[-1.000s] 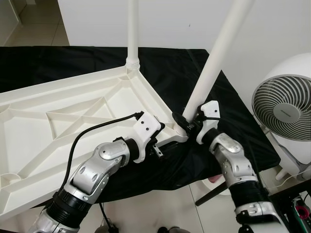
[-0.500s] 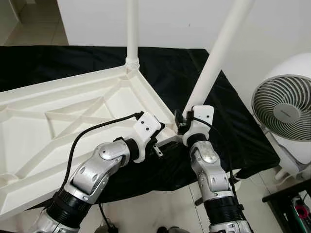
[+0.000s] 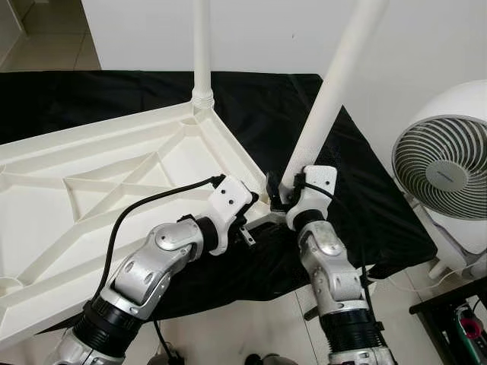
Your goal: Building children table
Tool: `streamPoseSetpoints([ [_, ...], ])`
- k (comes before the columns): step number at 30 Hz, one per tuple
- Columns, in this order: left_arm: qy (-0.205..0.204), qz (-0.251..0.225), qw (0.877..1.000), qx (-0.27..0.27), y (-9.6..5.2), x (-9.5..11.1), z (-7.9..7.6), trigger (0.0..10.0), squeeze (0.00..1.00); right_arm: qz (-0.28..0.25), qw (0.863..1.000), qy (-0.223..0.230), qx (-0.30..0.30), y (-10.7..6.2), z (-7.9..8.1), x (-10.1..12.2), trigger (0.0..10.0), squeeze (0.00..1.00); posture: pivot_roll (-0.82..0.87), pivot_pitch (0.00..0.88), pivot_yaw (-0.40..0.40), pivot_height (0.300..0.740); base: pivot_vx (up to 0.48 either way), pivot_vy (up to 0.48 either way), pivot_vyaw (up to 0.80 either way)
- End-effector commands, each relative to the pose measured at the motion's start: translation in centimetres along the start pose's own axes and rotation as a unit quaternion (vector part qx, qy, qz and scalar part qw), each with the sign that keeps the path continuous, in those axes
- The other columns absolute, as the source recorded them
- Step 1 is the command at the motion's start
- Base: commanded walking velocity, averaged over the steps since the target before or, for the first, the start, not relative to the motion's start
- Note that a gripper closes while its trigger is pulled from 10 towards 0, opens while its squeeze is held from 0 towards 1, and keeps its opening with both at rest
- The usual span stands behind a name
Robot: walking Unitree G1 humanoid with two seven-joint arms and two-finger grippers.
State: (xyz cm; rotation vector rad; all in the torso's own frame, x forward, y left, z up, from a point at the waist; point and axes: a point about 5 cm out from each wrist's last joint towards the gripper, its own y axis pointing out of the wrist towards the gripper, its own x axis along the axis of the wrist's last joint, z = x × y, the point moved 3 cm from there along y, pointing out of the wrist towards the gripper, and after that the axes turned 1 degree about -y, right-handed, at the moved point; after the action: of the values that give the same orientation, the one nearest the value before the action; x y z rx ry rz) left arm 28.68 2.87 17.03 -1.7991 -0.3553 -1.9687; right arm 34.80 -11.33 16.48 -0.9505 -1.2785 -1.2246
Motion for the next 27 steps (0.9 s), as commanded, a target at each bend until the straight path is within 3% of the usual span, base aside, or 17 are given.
streamPoseSetpoints([
  [1,-0.001,0.001,0.999,-0.034,0.1,0.1,-0.6,10.0,0.0,-0.001,1.0,0.004,0.009,0.1,-1.3,0.0,10.0,1.0,0.07,0.081,-0.07,0.74,0.0,0.0,0.0],
  [5,-0.001,0.0,0.999,-0.036,0.1,0.1,-0.7,10.0,0.0,0.007,0.999,-0.001,0.049,0.1,-2.0,0.0,10.0,1.0,0.07,0.079,-0.068,0.74,0.0,0.0,0.0],
  [6,-0.001,0.0,0.999,-0.036,0.1,0.1,-0.7,10.0,0.0,0.015,0.997,-0.009,0.078,0.1,-2.0,-0.2,10.0,0.47,0.07,0.077,-0.069,0.74,0.0,0.0,0.0],
  [8,-0.001,0.0,0.999,-0.036,0.1,0.1,-0.7,10.0,0.0,0.015,0.997,-0.009,0.078,0.1,-2.0,-0.2,10.0,0.47,0.07,0.077,-0.069,0.74,0.0,0.0,0.0],
  [9,0.001,0.0,0.999,-0.037,0.1,0.1,-0.7,10.0,0.0,0.017,0.994,-0.022,0.109,0.1,-1.9,-0.2,10.0,0.0,0.07,0.076,-0.07,0.74,0.0,0.0,0.0],
  [11,0.002,0.0,0.999,-0.038,0.2,0.1,-0.7,10.0,0.0,0.031,0.979,-0.055,0.192,-0.2,-1.6,-0.6,10.0,0.0,0.07,0.069,-0.069,0.74,0.0,0.0,0.0],
  [14,0.002,-0.001,0.999,-0.039,0.3,0.1,-0.7,10.0,0.0,0.036,0.967,-0.075,0.239,-0.3,-1.5,-0.8,10.0,0.0,0.07,0.066,-0.069,0.74,0.0,0.0,0.0],
  [19,0.003,-0.003,0.999,-0.04,0.4,0.2,-0.8,10.0,0.0,0.035,0.954,-0.097,0.281,0.3,-1.4,-0.8,10.0,0.0,0.08,0.055,-0.072,0.74,0.0,0.0,0.0],
  [26,0.004,-0.004,0.999,-0.039,0.4,0.3,-0.8,10.0,0.0,0.021,0.948,-0.094,0.303,1.1,-1.1,0.1,10.0,0.0,0.08,0.053,-0.072,0.74,0.0,0.0,0.0],
  [27,0.004,-0.004,0.999,-0.039,0.4,0.3,-0.8,10.0,0.0,0.02,0.947,-0.104,0.302,1.3,-1.2,0.2,9.3,0.0,0.08,0.053,-0.072,0.74,0.0,0.0,0.0],
])
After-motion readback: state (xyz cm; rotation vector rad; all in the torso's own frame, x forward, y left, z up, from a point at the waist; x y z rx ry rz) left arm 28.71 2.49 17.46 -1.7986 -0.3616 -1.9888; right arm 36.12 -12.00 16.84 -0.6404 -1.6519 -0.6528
